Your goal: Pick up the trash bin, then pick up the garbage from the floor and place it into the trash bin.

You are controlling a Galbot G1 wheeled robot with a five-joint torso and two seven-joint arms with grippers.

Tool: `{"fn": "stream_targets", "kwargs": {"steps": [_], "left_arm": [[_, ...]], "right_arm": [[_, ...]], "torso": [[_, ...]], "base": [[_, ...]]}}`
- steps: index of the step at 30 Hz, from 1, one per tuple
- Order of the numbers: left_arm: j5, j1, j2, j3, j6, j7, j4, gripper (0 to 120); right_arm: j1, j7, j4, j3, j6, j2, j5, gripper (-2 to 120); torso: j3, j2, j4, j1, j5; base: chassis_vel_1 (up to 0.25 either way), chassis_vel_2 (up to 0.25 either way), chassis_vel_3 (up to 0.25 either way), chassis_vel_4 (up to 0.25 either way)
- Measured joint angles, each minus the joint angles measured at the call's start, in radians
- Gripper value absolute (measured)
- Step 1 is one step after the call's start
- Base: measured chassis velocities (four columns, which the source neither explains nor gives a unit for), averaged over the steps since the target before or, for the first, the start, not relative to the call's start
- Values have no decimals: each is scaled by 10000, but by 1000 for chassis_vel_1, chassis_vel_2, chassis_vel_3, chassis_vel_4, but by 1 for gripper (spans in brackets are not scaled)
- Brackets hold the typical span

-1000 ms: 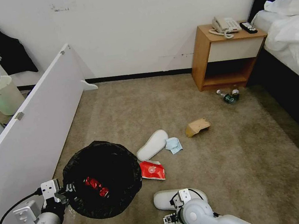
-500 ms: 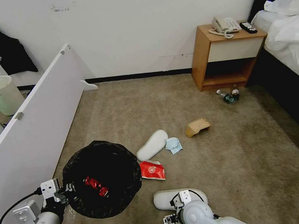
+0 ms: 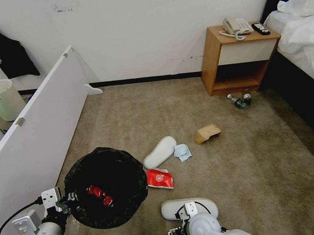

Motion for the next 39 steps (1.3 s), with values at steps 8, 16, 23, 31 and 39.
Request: {"fn": "stream_targets", "kwargs": {"steps": [8,16,23,31,39], "left_arm": [[30,5,-50,22,-6,0,1,0],[52,5,-95,25,-8,-2,-20,0],[98,0,-139,59,-9,-12,-36,0],[113,-32,-104,106,-3,-19,-58,0],[186,-62,-78,312,21,-35,-67,0]], "right_arm": [[-35,40,-44,15,48,-20,-86,54],[-39,21,-96,10,86,7,-122,22],[-52,6,-106,14,107,8,-125,1],[-48,3,-81,63,179,3,-147,0],[-21,64,255,347,314,-185,-120,0]], "torso": [[0,0,-2,0,-2],[0,0,2,0,5],[1,0,2,0,3],[0,0,0,0,1],[0,0,0,0,2]], "base": [[0,0,0,0],[0,0,0,0],[0,0,0,0],[0,0,0,0],[0,0,0,0]]}}
